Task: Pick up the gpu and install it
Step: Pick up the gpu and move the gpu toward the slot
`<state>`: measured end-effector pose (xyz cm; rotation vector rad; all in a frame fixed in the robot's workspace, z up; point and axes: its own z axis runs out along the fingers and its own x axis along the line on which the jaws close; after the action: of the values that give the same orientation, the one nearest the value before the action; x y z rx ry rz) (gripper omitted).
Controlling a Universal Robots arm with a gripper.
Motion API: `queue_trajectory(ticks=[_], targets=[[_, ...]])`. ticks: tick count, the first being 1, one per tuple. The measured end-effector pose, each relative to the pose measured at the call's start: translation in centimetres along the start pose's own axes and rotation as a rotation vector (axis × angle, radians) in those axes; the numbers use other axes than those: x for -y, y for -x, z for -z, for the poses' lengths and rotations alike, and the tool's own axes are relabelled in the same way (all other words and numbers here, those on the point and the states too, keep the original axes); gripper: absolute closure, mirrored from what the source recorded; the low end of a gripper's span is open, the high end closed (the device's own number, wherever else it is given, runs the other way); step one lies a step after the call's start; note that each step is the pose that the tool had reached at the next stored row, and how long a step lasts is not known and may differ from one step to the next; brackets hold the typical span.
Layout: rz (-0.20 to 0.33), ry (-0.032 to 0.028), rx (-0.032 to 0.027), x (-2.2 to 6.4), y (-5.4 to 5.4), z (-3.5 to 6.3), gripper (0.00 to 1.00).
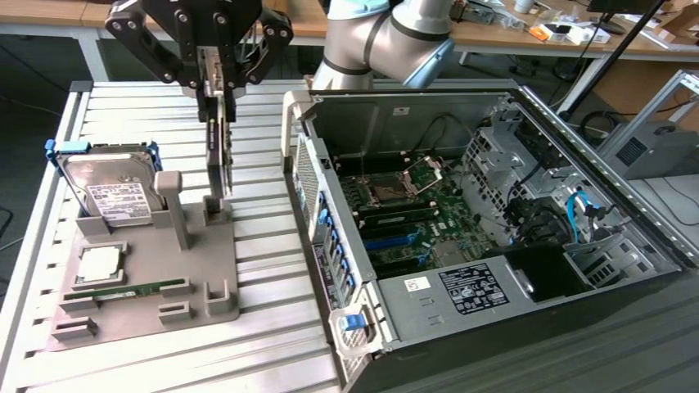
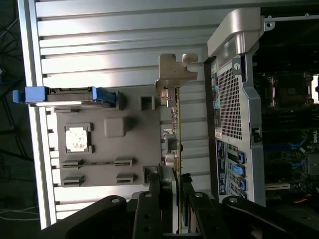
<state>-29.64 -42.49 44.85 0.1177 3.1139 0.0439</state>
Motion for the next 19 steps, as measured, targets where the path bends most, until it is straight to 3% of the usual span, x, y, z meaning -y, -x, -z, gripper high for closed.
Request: queue_trajectory(ticks=[19], targets=[[0.000,-0.0015,0.0001,-0.13,1.6,-0.04,0.73]])
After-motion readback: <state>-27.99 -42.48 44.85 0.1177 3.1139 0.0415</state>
